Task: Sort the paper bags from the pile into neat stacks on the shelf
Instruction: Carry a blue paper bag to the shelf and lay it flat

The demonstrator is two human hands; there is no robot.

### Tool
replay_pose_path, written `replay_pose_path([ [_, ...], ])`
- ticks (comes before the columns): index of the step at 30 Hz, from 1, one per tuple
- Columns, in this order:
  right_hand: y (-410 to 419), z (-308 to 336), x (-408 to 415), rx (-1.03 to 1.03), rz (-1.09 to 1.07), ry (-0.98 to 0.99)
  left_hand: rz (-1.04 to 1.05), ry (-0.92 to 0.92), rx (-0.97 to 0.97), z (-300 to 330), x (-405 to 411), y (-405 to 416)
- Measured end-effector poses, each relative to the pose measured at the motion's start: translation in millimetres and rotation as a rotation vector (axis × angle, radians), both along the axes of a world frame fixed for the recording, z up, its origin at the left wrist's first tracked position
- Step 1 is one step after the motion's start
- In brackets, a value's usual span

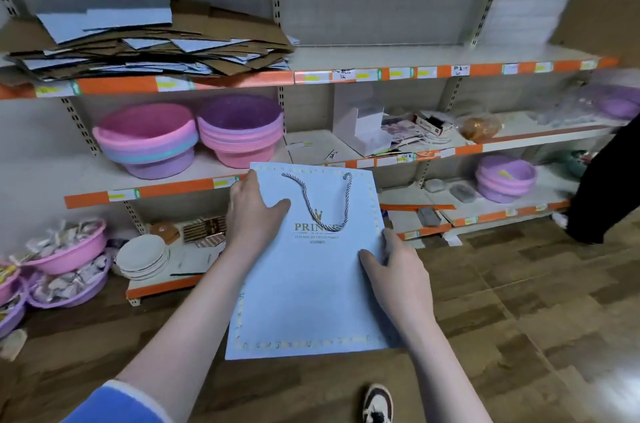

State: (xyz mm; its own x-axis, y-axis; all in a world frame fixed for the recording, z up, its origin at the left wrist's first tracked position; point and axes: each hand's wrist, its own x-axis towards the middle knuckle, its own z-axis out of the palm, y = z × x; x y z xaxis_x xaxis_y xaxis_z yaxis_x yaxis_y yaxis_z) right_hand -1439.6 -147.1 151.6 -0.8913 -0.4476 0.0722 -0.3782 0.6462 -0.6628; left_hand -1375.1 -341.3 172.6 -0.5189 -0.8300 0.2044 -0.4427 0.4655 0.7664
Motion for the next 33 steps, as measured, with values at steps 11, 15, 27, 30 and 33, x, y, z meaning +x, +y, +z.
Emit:
replay_pose_path([
  [11, -32, 32, -251, -0.033, 0.049, 0.037, 0.056, 0.015, -0.042, 23, -232, -24],
  [15, -42, 36, -307, -0.086, 0.072, 0.057, 0.056, 0.009, -0.061, 36, -289, -36],
  [27, -121, 41, -441, -0.132, 0.094, 0.111, 0.064, 0.095, -0.069, 46, -423, -117],
  [30, -152, 45, -473, -0.118, 0.088, 0.153, 0.062, 0.138, -0.089, 53, -455, -146],
  [33, -190, 52, -510, -0.168, 0.114, 0.175, 0.071, 0.161, -0.089, 63, -489, -181],
])
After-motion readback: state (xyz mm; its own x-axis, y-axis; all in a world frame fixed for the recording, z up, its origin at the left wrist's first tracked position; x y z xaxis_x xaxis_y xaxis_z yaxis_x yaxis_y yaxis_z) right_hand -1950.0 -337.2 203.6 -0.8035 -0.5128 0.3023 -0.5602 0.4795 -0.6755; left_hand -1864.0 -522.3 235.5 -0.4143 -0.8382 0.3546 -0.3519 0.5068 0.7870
